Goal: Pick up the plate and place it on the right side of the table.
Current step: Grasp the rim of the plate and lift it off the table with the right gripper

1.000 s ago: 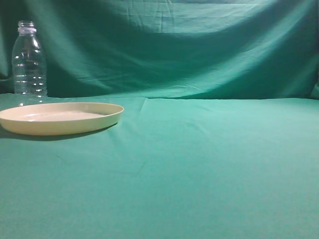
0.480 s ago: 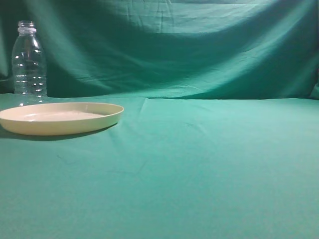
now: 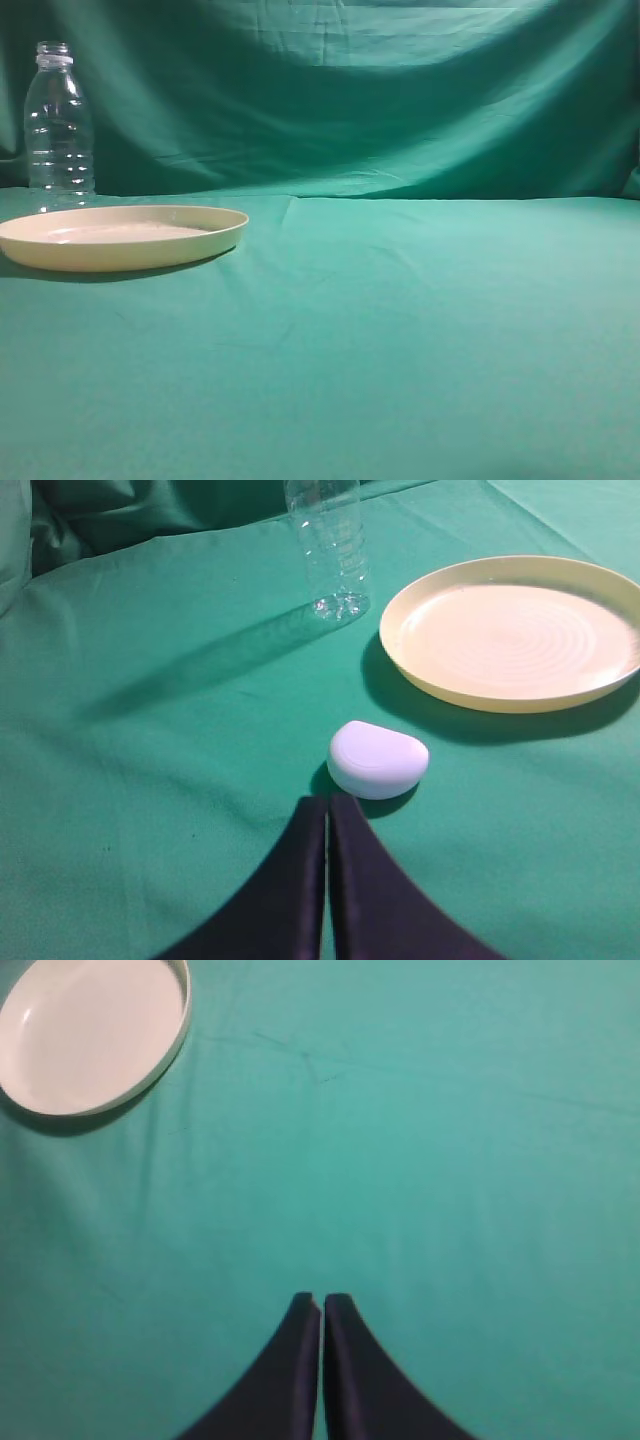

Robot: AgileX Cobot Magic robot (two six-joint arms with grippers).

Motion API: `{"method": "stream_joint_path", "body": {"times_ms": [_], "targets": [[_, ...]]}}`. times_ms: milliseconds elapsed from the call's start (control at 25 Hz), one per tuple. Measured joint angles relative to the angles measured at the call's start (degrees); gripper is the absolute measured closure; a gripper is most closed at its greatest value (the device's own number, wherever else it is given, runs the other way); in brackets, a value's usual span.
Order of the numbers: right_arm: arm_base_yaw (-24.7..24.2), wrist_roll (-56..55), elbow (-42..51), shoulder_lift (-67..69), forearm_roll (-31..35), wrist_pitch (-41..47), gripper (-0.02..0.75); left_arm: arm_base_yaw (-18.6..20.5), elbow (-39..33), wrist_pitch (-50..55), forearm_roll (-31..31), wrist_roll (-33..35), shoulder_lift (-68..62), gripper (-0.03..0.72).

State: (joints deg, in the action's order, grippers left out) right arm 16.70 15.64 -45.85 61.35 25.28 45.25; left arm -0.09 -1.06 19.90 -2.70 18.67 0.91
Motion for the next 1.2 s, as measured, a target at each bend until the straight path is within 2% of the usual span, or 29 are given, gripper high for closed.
{"method": "stream_joint_path", "body": {"times_ms": [360,480,680,840,1040,1120,1200], "targets": [[20.4,-20.7,-20.9,25.0,-21.0,2.6,0.738,0.0,0.0,0.0,0.0,0.0,0.0,0.688],[23.9,-21.5,-28.8,33.8,-22.4,3.9,0.738,0.0,0.0,0.0,0.0,0.0,0.0,0.688],[25.2,-21.7,-40.8,45.7,-22.8,4.4,0.738,0.0,0.0,0.0,0.0,0.0,0.0,0.688],[25.2,-21.7,-49.6,53.9,-23.0,4.4,0.545,0.0,0.0,0.0,0.0,0.0,0.0,0.688],[25.2,-21.7,-57.9,62.5,-23.8,4.0,0.203,0.0,0.0,0.0,0.0,0.0,0.0,0.688],[25.2,-21.7,-60.0,65.1,-25.2,3.8,0.143,0.0,0.0,0.0,0.0,0.0,0.0,0.688],[25.2,-22.0,-61.7,67.3,-27.2,3.6,0.157,0.0,0.0,0.0,0.0,0.0,0.0,0.688]]}}
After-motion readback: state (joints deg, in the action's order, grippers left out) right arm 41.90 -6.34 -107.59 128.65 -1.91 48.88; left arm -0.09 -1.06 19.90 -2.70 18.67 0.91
